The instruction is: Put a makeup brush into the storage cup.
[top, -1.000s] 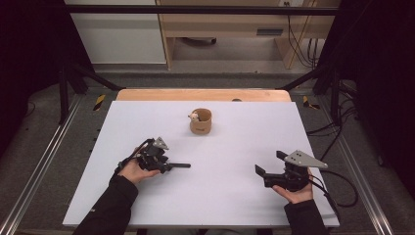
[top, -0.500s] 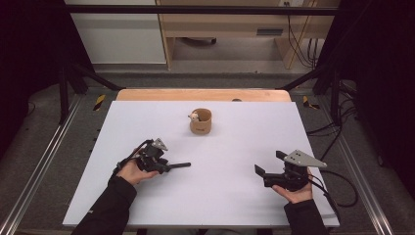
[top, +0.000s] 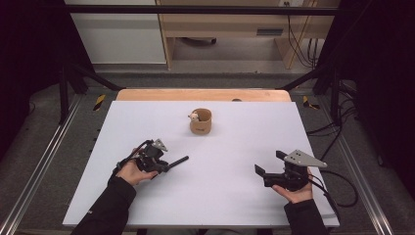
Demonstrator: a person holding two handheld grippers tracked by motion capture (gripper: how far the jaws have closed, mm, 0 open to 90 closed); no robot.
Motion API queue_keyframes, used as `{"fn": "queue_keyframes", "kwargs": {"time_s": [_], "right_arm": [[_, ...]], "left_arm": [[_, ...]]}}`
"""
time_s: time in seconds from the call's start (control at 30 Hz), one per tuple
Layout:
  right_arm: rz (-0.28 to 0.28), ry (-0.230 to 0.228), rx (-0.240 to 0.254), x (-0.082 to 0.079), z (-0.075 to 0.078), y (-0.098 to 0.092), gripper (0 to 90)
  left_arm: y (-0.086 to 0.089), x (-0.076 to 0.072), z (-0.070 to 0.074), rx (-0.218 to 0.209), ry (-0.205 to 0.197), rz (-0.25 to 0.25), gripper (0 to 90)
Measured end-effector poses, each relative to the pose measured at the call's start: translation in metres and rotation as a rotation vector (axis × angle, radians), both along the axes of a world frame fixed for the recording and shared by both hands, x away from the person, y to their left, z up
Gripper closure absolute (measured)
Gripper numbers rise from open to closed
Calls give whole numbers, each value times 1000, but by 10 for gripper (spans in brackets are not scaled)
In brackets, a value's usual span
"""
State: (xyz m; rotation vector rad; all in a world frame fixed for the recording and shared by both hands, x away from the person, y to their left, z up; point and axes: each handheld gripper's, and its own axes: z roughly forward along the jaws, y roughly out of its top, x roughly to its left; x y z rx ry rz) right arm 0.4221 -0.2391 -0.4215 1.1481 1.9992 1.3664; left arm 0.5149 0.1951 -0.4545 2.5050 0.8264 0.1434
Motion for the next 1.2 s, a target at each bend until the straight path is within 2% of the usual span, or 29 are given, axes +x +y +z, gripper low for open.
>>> {"fn": "queue_keyframes", "kwargs": {"time_s": [0.4,0.53,0.63,0.83,1.2], "right_arm": [[2,0,1,0,0,0,63],[1,0,0,0,0,0,63],[1,0,-1,0,0,0,63],[-2,1,2,0,1,0,63],[-1,1,-1,-1,1,0,64]], "left_arm": [[-1,1,0,5,3,-5,771],[-3,2,2,14,20,-29,712],[-6,5,4,47,26,-37,674],[-11,8,5,76,34,-51,677],[-10,7,5,97,48,-53,709]]}}
